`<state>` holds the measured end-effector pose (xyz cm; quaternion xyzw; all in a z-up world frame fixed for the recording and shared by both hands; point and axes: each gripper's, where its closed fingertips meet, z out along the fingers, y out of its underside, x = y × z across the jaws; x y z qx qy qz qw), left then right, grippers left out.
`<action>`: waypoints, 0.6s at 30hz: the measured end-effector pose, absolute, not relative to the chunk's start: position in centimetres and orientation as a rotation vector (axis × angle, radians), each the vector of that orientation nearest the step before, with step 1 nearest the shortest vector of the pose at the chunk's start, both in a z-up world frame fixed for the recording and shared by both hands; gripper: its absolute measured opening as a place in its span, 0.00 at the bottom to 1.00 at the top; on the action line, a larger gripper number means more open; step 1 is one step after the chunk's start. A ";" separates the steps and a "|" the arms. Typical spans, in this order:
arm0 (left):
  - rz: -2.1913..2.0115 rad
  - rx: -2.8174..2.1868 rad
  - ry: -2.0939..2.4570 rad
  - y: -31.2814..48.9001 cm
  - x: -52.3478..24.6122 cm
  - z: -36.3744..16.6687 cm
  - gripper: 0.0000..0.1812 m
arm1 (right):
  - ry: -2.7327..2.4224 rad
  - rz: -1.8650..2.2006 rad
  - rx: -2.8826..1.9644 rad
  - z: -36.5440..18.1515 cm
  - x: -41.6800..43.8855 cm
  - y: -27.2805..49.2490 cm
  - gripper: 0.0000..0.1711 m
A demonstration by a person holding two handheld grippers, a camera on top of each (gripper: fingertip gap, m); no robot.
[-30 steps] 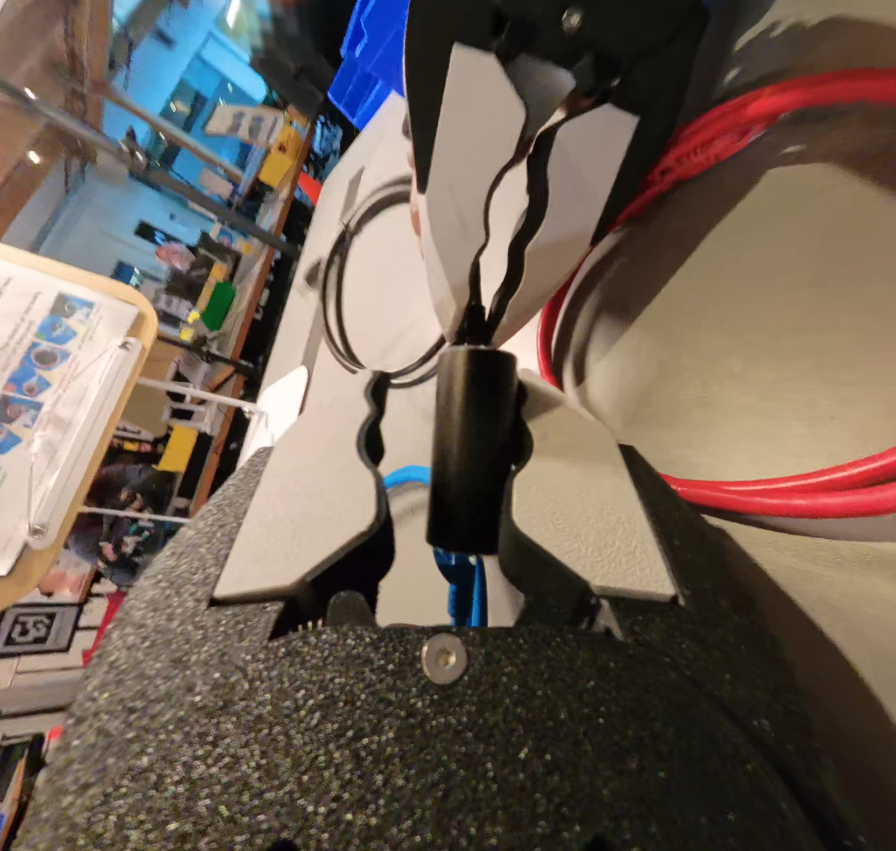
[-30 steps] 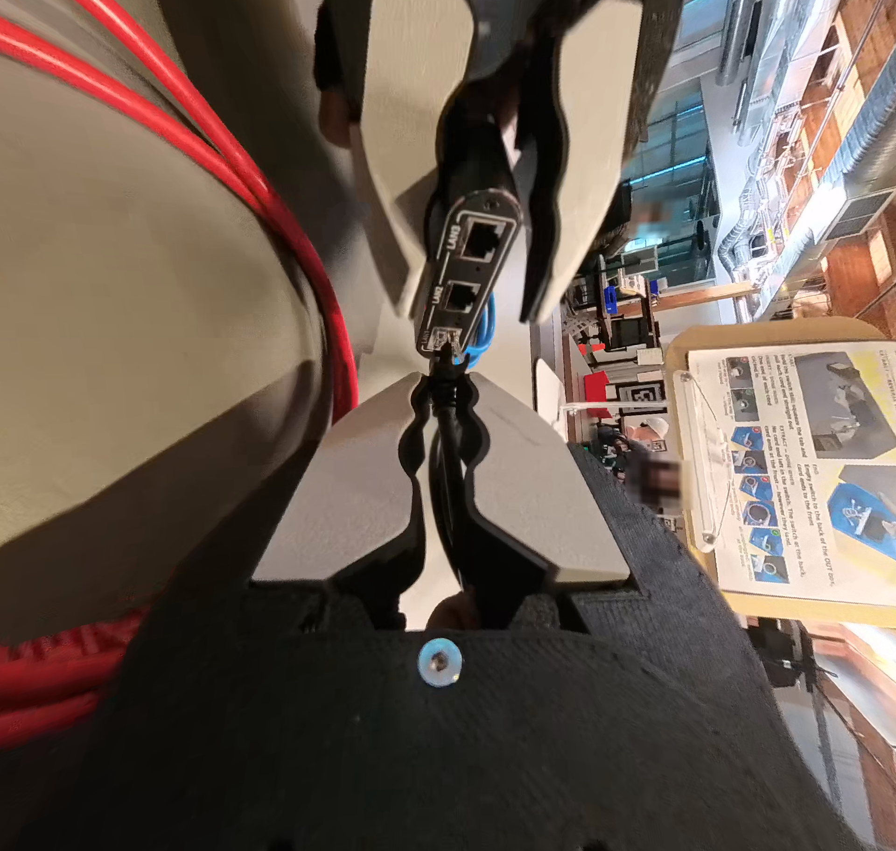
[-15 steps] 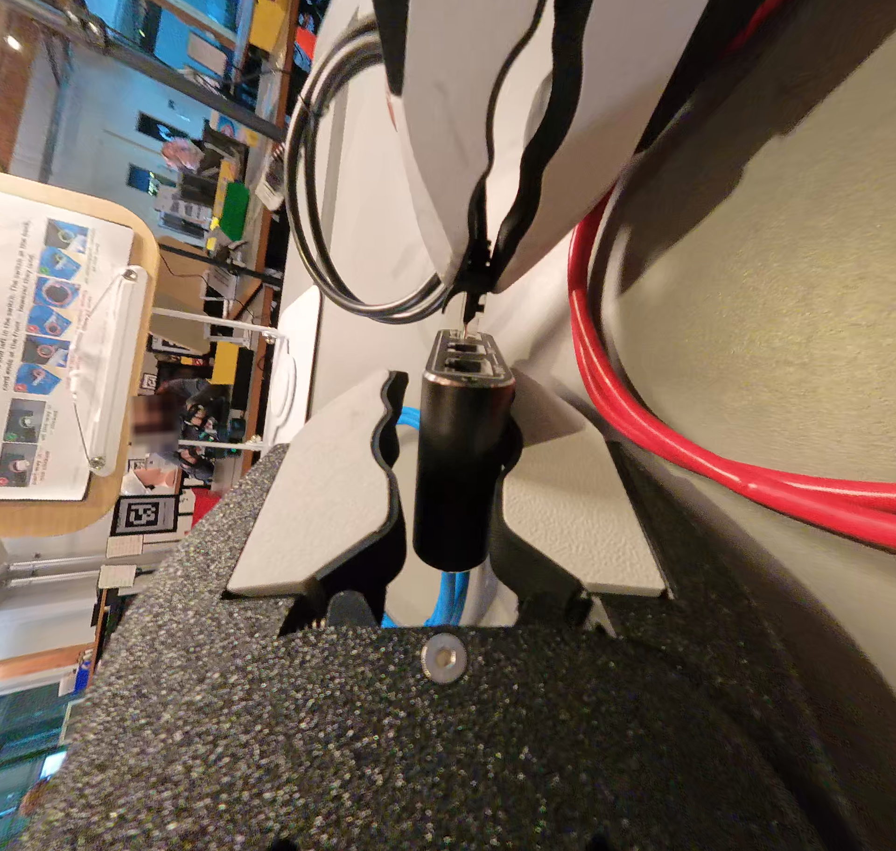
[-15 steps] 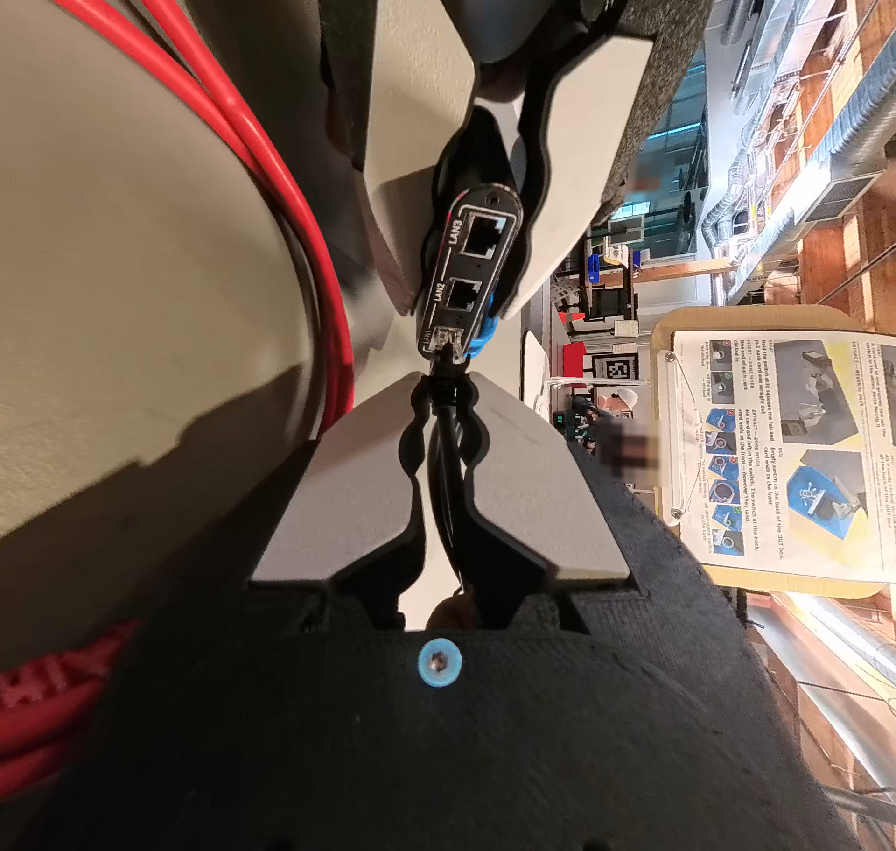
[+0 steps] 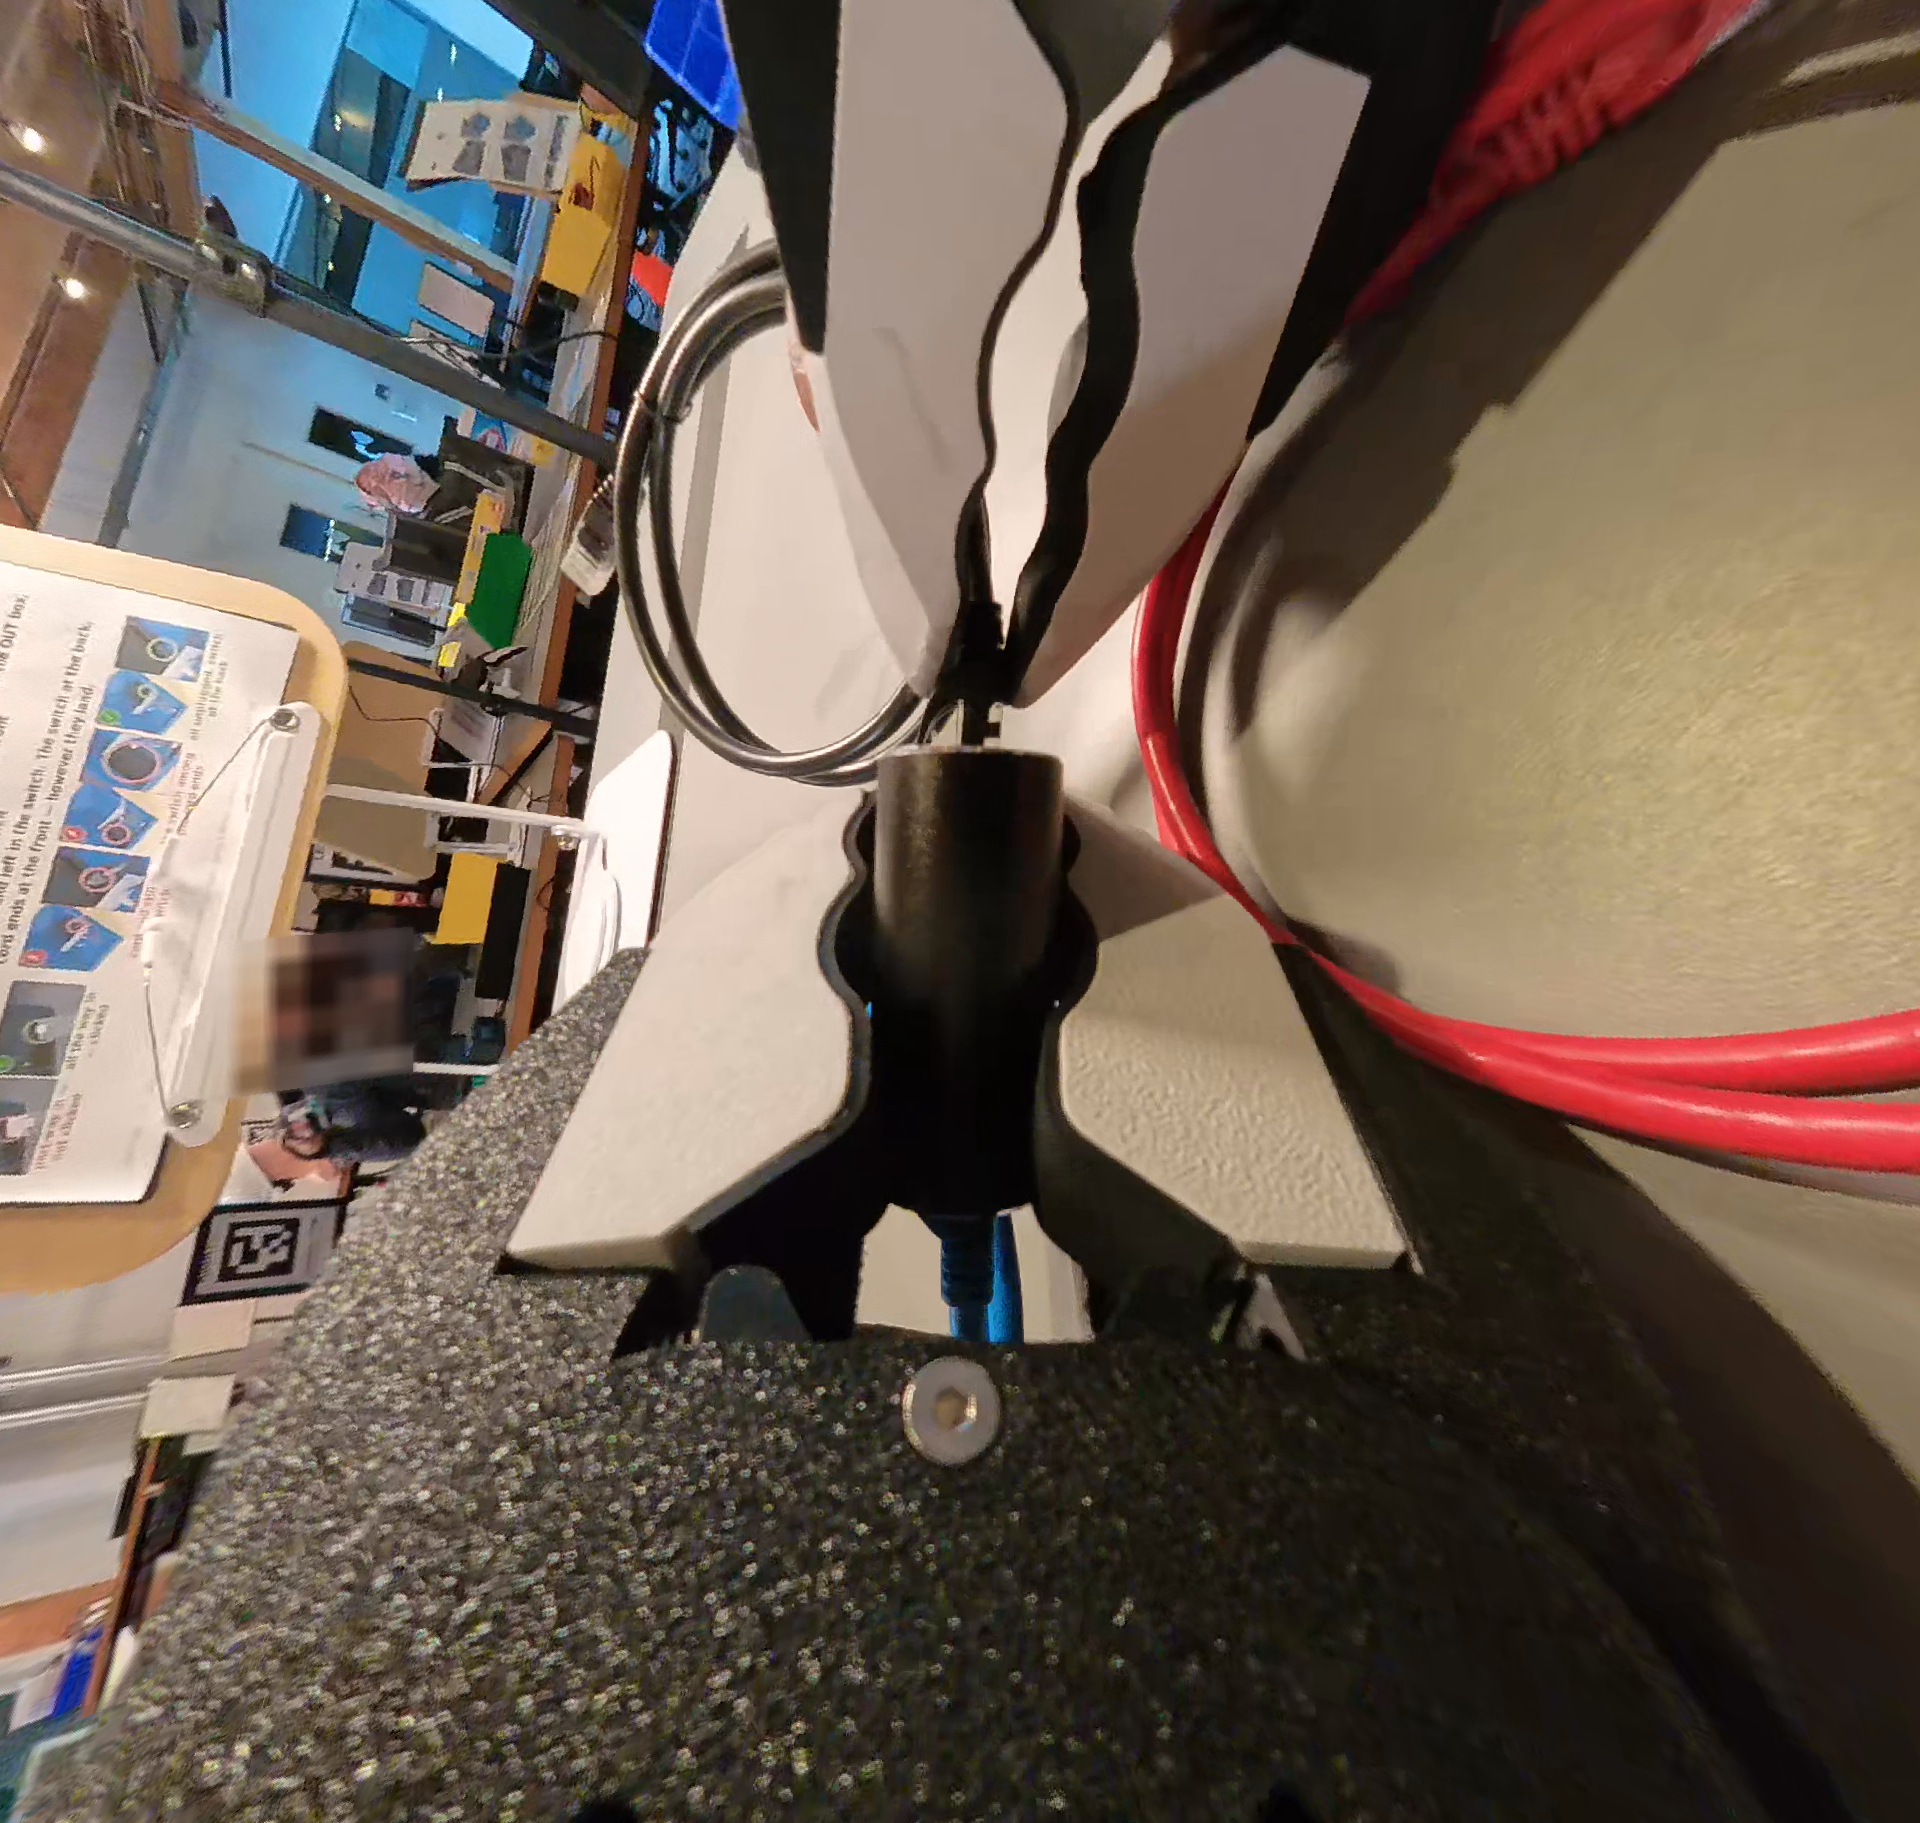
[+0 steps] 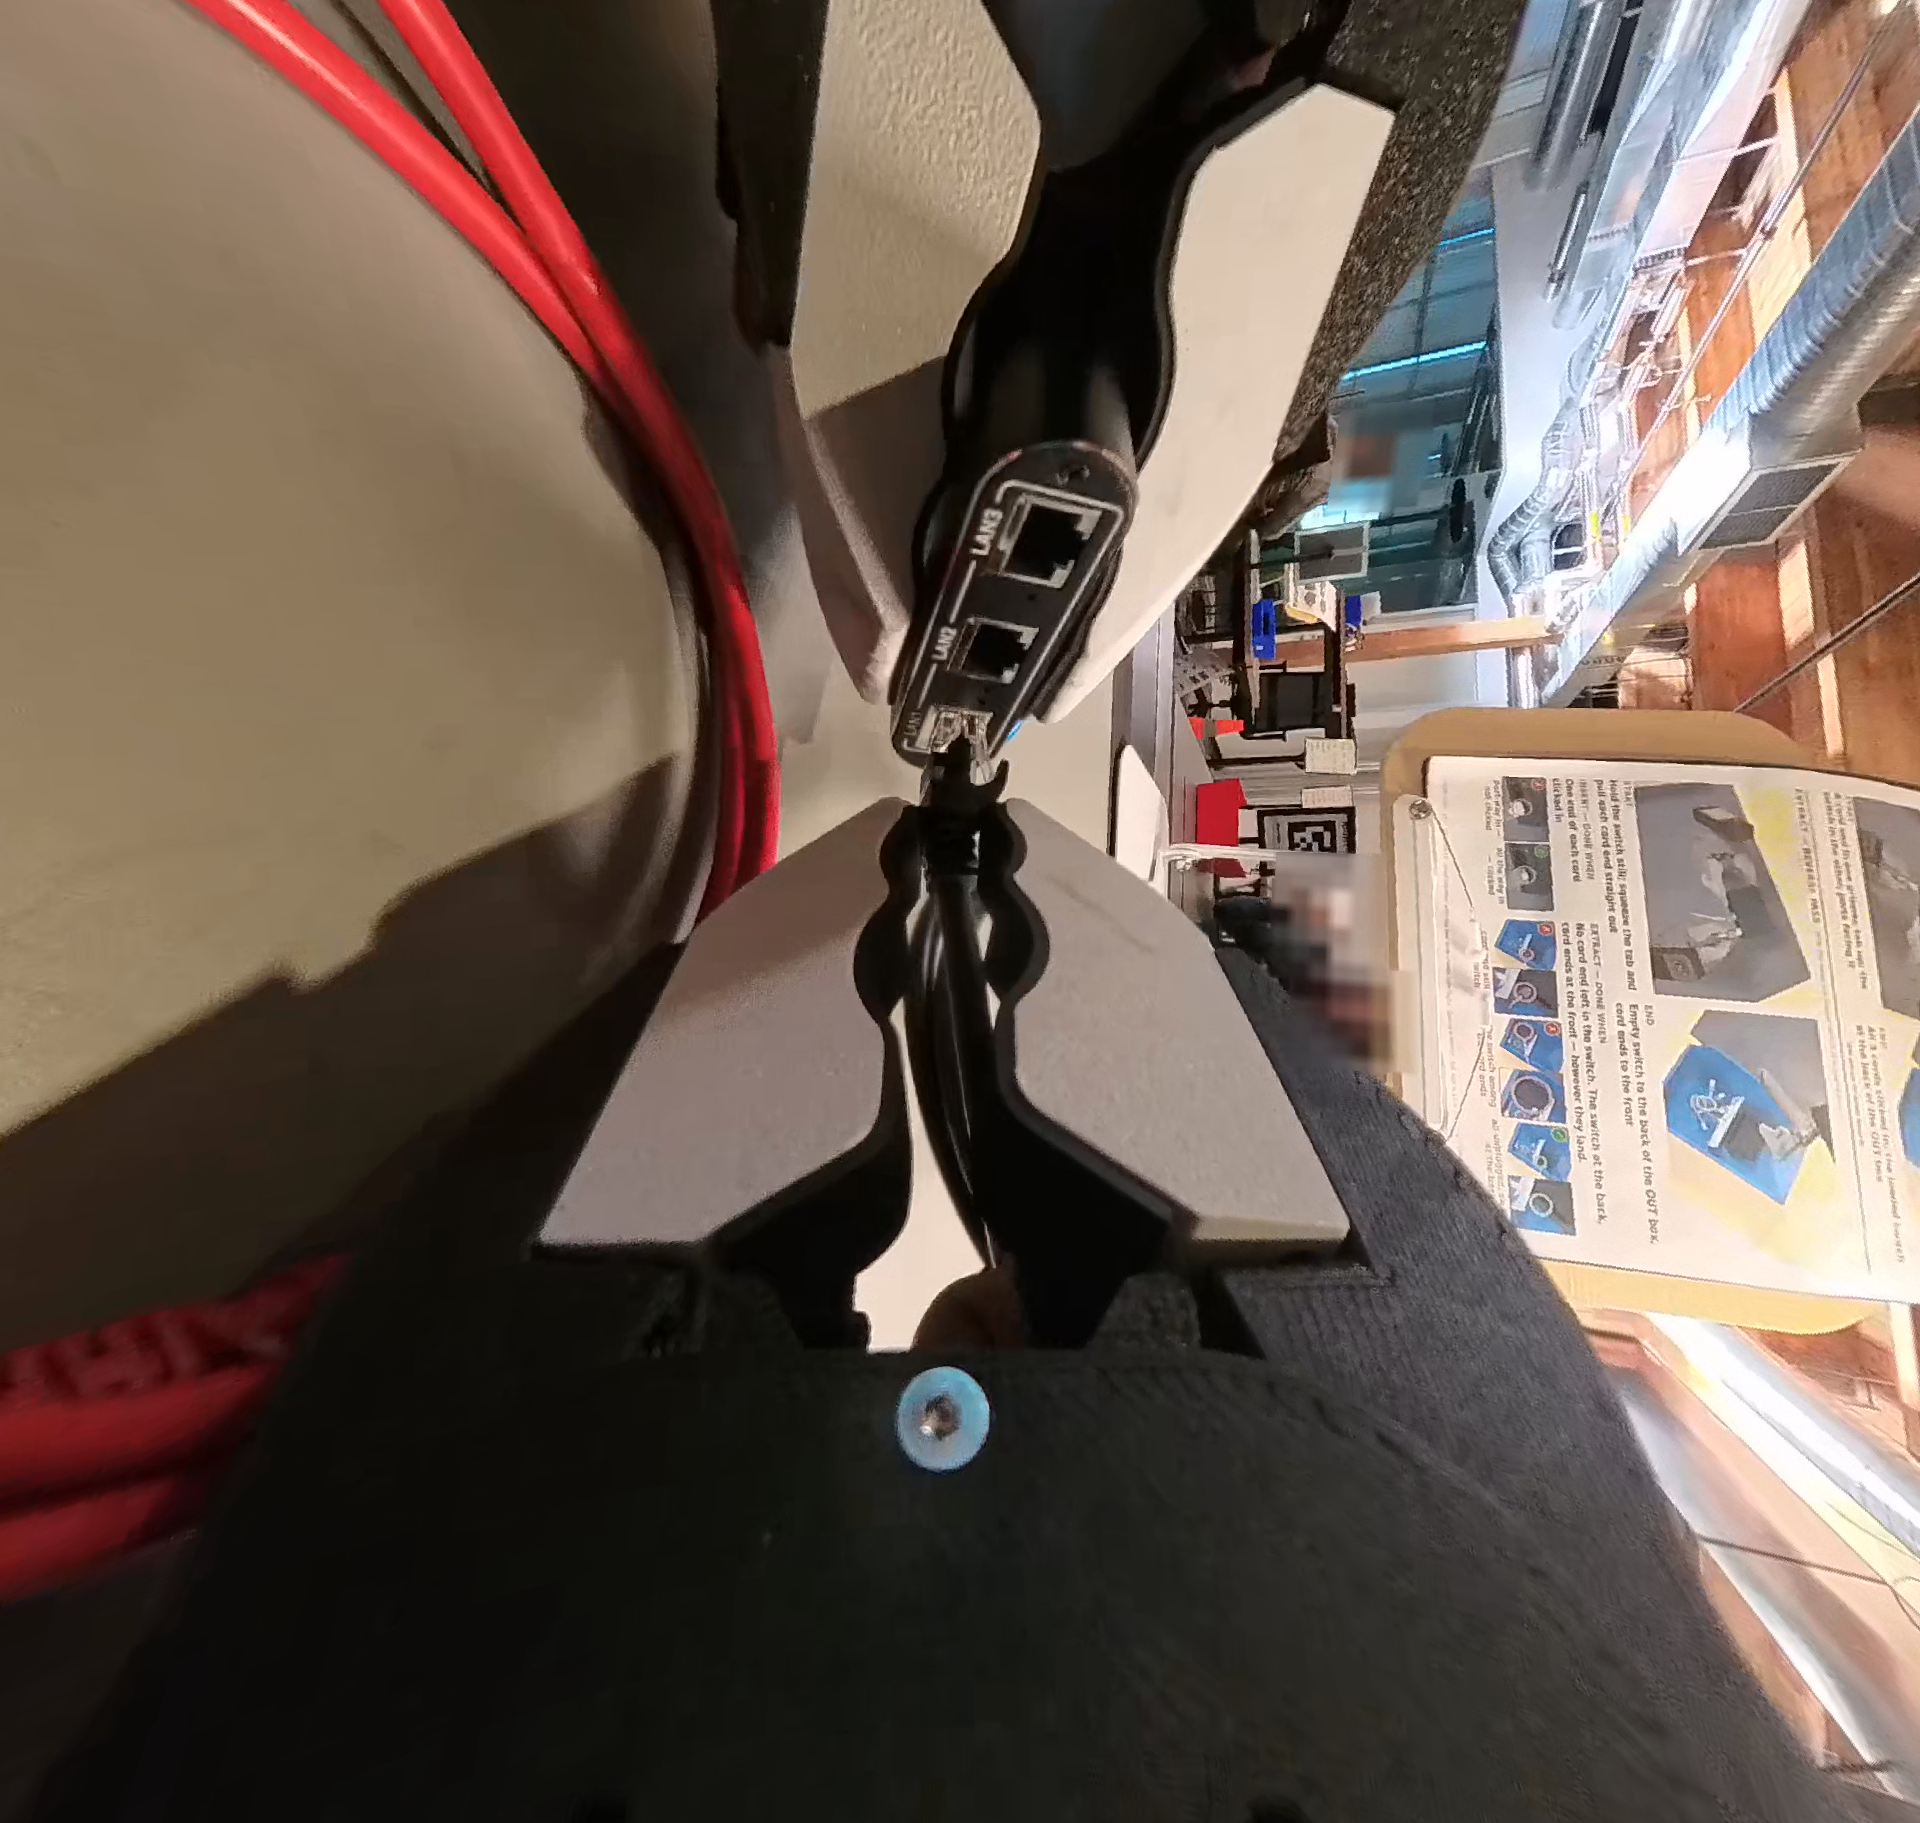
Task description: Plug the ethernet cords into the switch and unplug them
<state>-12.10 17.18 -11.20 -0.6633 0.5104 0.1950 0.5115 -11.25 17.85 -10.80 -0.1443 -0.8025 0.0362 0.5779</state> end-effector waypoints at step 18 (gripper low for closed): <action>0.511 -1.617 1.165 17.9 -12.1 -10.2 0.16 | -1.829 0.078 -0.388 -9.6 -11.5 19.0 0.06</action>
